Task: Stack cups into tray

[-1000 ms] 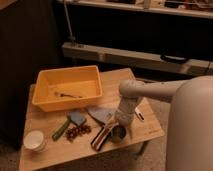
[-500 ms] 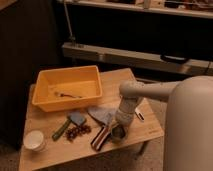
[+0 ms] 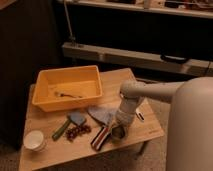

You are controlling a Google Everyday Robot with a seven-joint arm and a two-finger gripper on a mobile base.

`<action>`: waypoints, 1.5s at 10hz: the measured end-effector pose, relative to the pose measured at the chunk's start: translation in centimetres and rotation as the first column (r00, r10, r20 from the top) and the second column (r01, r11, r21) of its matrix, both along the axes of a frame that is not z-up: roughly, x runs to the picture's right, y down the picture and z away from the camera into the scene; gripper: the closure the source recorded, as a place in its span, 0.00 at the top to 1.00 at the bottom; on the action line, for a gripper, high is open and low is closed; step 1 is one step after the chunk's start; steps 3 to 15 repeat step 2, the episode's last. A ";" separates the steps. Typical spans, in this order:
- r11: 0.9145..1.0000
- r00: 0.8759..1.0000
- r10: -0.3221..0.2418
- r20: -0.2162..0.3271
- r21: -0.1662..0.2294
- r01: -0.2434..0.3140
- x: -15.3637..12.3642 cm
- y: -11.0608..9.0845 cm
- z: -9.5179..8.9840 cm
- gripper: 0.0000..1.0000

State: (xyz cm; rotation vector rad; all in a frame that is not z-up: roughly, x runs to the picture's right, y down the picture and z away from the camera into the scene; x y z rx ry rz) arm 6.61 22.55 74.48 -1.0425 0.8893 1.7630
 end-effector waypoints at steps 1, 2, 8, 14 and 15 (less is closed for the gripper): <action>1.000 1.000 0.005 0.013 0.005 -0.005 -0.2 -0.8 -1.3 0.06; 1.000 0.999 0.006 0.034 0.011 -0.007 -0.8 -2.2 -3.4 0.06; 1.000 0.999 0.006 0.034 0.011 -0.007 -0.8 -2.2 -3.4 0.06; 1.000 0.999 0.006 0.034 0.011 -0.007 -0.8 -2.2 -3.4 0.06; 1.000 0.999 0.006 0.034 0.011 -0.007 -0.8 -2.2 -3.4 0.06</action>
